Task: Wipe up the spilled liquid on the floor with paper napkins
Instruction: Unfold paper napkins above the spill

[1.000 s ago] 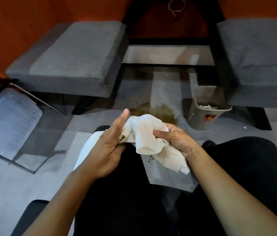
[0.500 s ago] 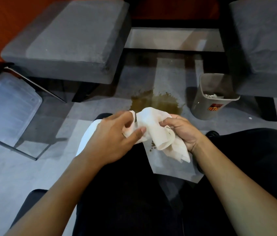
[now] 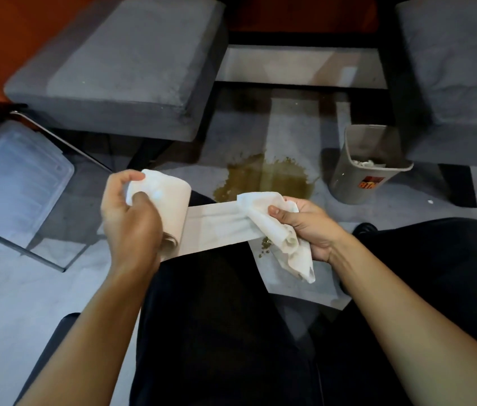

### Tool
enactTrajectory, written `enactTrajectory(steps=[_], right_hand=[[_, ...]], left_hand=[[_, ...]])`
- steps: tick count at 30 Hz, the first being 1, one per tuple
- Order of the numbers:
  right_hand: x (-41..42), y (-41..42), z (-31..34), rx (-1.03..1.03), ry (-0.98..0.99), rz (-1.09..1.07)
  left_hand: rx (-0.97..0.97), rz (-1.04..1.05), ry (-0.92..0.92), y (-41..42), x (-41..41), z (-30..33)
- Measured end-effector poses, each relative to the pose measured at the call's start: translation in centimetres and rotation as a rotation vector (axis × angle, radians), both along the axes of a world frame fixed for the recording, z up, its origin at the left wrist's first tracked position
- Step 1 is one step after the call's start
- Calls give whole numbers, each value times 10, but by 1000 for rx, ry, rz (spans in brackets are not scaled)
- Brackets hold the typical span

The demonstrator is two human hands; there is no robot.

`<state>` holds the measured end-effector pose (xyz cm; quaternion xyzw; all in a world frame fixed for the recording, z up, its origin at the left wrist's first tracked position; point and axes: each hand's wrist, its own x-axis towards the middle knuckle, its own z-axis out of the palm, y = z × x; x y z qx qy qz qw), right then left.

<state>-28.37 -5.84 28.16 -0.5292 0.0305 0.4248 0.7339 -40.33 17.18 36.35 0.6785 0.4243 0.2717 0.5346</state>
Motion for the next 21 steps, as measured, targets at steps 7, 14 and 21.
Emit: enactTrajectory(steps=[7,14,21], right_hand=[[-2,3,9,-12,-91,-57],[5,-3,13,-51,-135,-104],[-5,14,22,-85,-310,4]], left_hand=[[-142,11,-47,9,-11,4],[-21,-34,94,21,-19,-4],[165,-223,261,1,-24,-6]])
